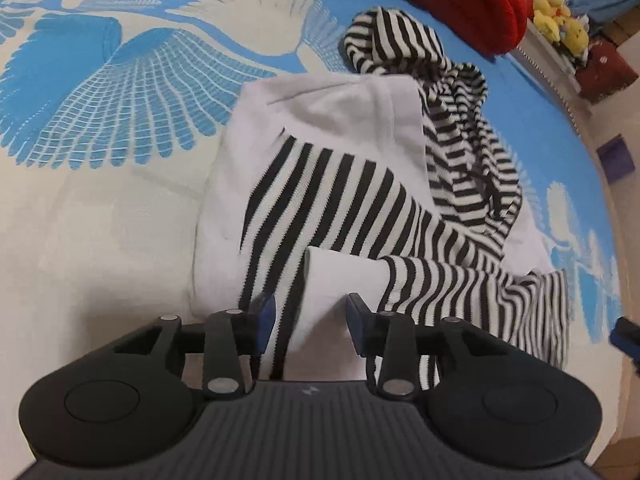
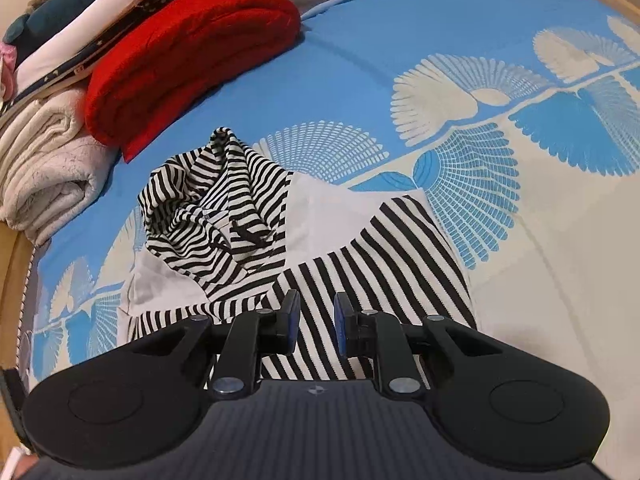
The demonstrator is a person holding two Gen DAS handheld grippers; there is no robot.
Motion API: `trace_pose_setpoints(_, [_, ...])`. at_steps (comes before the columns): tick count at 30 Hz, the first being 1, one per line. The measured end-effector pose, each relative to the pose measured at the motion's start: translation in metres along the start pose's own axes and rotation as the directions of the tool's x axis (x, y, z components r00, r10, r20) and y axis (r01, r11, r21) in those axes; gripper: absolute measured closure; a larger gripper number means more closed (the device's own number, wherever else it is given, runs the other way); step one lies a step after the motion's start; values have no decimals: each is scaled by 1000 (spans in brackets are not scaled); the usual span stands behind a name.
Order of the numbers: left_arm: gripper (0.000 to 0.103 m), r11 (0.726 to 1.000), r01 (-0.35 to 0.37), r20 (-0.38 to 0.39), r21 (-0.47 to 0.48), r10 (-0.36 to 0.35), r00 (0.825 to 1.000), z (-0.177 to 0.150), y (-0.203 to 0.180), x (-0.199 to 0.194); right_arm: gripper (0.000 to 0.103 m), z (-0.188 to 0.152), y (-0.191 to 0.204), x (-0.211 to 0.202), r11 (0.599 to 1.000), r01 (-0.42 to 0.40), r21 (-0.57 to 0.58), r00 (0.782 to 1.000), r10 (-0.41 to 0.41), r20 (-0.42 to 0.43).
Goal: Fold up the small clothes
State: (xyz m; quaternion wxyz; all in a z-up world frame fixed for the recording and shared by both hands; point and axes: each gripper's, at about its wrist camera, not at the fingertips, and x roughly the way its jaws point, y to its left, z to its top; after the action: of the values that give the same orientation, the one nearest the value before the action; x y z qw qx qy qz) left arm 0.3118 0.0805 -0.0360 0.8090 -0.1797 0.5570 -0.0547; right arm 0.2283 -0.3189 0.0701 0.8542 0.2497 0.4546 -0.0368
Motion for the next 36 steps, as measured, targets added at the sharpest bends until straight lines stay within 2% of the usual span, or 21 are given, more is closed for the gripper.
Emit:
trace_pose_setpoints(1, [64, 1000, -4, 7, 23, 4, 1000, 0, -5, 1, 84, 0, 0, 0, 1000, 1, 1, 1000, -1, 0])
trace_pose_setpoints(2, [72, 999, -9, 18, 44, 8, 1000, 0, -9, 1, 84, 1, -1, 0, 1000, 4, 2, 1000, -4, 1])
trace_pose_setpoints(3, [96, 998, -23, 29, 56, 21, 999, -1, -14, 1, 84, 1, -2, 1, 1000, 5, 3, 1000, -5, 1])
trace_pose_setpoints(4, [100, 997, -44, 43, 70, 41, 998, -1, -16, -4, 84, 1, -2, 1, 1000, 6, 5, 1000, -6, -1])
trace_pose_setpoints(6, [101, 993, -70, 83, 96, 62, 995, -1, -24, -21, 84, 1, -3, 2, 1000, 7, 13, 1000, -7, -7])
trace_pose_setpoints(9, [101, 994, -49, 172, 94, 32, 985, -2, -33, -62, 84, 0, -4, 4, 1000, 9, 28, 1000, -9, -13])
trace_pose_setpoints(12, [101, 993, -102, 219, 53, 88, 972, -7, -27, -95, 84, -2, -3, 6, 999, 8, 38, 1000, -7, -20])
trace_pose_setpoints(14, [100, 988, -153, 179, 11, 149, 972, -10, -15, -94, 84, -5, -1, 8, 999, 4, 39, 1000, -3, -27])
trace_pose_setpoints(16, [99, 984, -178, 133, -12, 178, 975, -8, -5, -90, 84, -9, -1, 12, 999, 4, 50, 999, -2, -42])
trace_pose_setpoints(18, [99, 989, -149, 151, 9, 146, 978, -4, -7, -92, 84, -14, -2, 20, 998, 15, 64, 997, -10, -75])
trace_pose_setpoints(20, [93, 992, -99, 159, 79, 86, 984, -3, -17, -91, 84, -21, -6, 29, 996, 49, 81, 993, -40, -112])
trace_pose_setpoints(22, [89, 989, -58, 109, 139, 43, 993, -6, -27, -77, 84, -25, -11, 37, 992, 80, 94, 988, -66, -140])
trace_pose_setpoints(24, [89, 988, -38, 44, 148, 32, 998, -11, -27, -58, 84, -30, -17, 45, 988, 117, 103, 982, -99, -162])
trace_pose_setpoints(26, [89, 988, -61, -29, 143, 65, 997, -17, -23, -33, 84, -33, -24, 54, 982, 157, 103, 973, -136, -184])
trace_pose_setpoints(28, [89, 979, -109, -93, 172, 126, 988, -24, -18, -11, 84, -37, -33, 61, 976, 183, 117, 966, -156, -208])
trace_pose_setpoints(30, [89, 978, -108, -90, 180, 125, 988, -26, -15, -7, 84, -39, -40, 64, 970, 193, 147, 961, -157, -228])
trace_pose_setpoints(32, [88, 981, -109, -63, 158, 120, 991, -21, -17, -15, 84, -37, -36, 57, 972, 176, 159, 969, -142, -204])
trace_pose_setpoints(33, [83, 982, -105, -29, 157, 111, 993, -19, -18, -21, 84, -34, -31, 52, 979, 155, 135, 976, -130, -176])
trace_pose_setpoints(34, [73, 981, -109, 4, 161, 110, 994, -17, -20, -25, 84, -30, -25, 46, 985, 135, 104, 982, -120, -143])
trace_pose_setpoints(36, [62, 976, -141, 18, 165, 140, 990, -17, -23, -23, 84, -23, -14, 35, 993, 112, 41, 991, -108, -75])
